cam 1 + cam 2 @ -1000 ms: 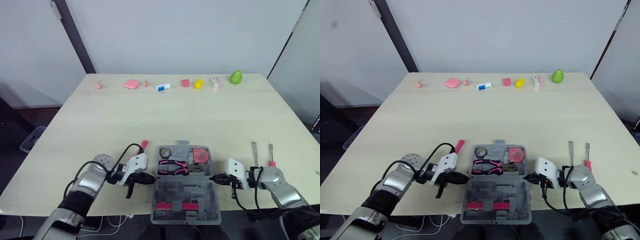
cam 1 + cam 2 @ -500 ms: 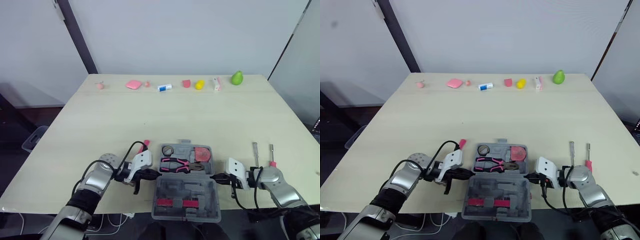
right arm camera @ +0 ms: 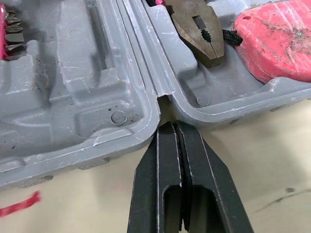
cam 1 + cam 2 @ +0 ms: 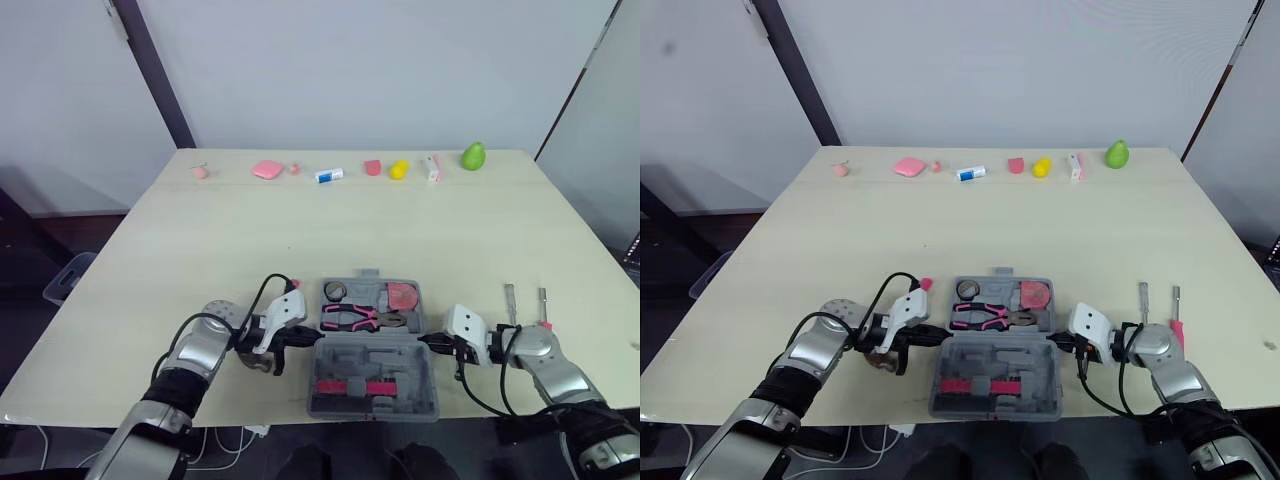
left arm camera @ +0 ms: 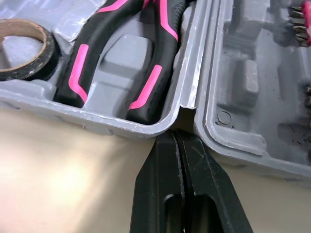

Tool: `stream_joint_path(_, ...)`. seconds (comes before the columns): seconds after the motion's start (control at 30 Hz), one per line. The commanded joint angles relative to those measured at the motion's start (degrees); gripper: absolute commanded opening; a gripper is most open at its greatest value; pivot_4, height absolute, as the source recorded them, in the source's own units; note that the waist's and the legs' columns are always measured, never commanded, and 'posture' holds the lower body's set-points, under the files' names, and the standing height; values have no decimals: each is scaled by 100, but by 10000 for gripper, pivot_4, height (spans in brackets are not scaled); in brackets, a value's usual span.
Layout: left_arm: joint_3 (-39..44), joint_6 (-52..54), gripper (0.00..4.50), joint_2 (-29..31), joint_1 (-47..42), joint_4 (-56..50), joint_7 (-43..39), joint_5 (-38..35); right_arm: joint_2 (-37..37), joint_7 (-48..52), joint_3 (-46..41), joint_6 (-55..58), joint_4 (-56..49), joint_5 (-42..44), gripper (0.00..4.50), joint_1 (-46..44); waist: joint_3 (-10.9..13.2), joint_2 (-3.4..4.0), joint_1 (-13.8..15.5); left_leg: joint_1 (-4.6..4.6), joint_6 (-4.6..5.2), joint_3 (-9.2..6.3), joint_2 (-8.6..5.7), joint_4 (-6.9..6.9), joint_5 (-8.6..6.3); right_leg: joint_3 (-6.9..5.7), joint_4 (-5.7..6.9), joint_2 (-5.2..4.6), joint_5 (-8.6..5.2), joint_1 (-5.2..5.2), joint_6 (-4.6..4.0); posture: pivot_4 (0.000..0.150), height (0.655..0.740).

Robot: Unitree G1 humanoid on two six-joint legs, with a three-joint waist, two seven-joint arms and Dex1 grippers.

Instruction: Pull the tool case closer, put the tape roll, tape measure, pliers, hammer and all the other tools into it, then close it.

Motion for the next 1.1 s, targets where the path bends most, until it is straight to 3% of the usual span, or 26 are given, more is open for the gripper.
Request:
stream_joint_path(0.03,-80,-45,377,-193,-91,28,164,48,127,-145,-88,-196,-72,48,0,-192,0,0,0,0,0,0,0,0,0,0,0,0,0,0,0,1500,7400)
stream_joint_path(1.1,31,-206,377,-269,-299,456,330,148,241,-236,-76,-120,-71,68,0,-160,-1,2,-5,-2,0,1,-4,1,0,6,-1,-1,3,0,5,1500,7400)
